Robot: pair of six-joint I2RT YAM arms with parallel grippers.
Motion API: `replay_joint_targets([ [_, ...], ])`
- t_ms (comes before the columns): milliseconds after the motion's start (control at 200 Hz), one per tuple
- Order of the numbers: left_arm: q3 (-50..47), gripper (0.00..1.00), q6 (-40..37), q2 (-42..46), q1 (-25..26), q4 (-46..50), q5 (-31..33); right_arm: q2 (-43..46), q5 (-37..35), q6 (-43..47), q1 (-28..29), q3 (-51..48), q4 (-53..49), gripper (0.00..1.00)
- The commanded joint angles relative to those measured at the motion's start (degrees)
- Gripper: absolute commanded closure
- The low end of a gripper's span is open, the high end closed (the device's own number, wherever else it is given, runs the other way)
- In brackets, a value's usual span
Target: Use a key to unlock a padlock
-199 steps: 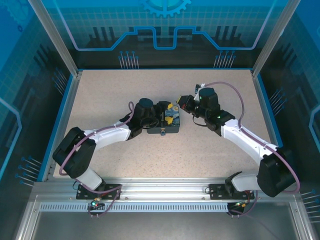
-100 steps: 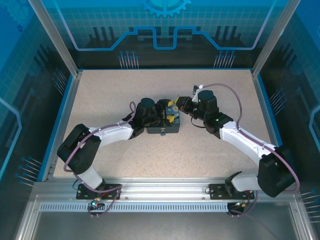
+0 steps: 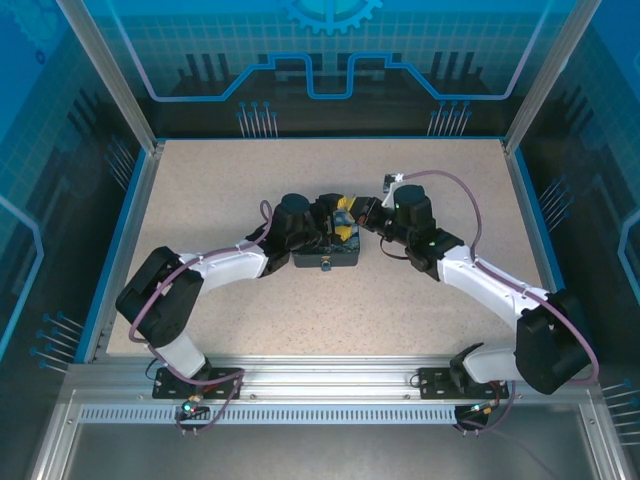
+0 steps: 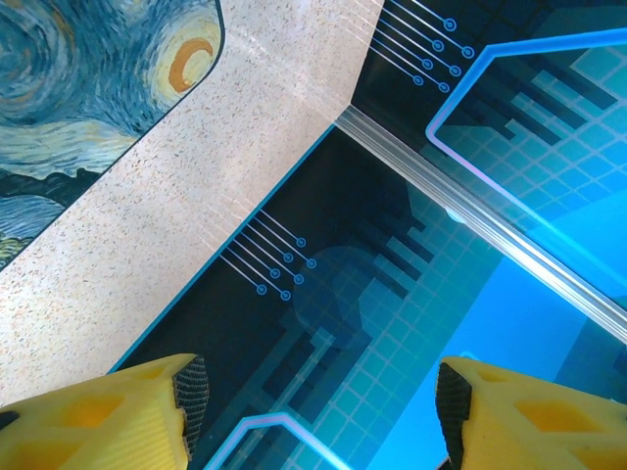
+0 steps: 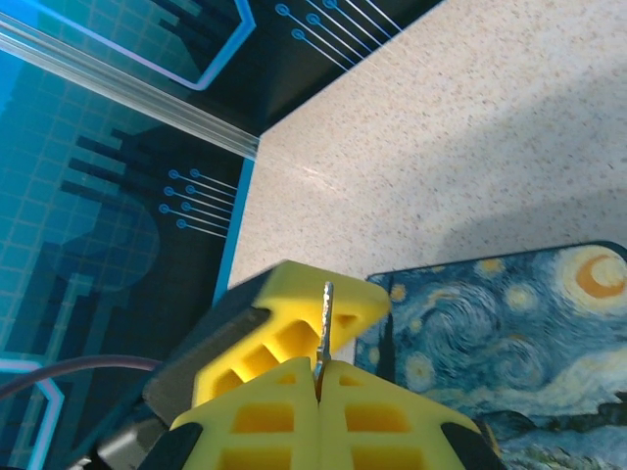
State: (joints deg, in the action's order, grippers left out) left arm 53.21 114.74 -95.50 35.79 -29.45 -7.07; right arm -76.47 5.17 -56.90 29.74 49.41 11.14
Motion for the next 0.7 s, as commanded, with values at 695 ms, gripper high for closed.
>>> replay_joint_targets([
  [695, 0.89, 0.69, 3.56, -1.78, -0.19, -6.41, 1.26, -0.22, -0.46, 1.04, 1.54, -1.8, 1.65, 1.0],
])
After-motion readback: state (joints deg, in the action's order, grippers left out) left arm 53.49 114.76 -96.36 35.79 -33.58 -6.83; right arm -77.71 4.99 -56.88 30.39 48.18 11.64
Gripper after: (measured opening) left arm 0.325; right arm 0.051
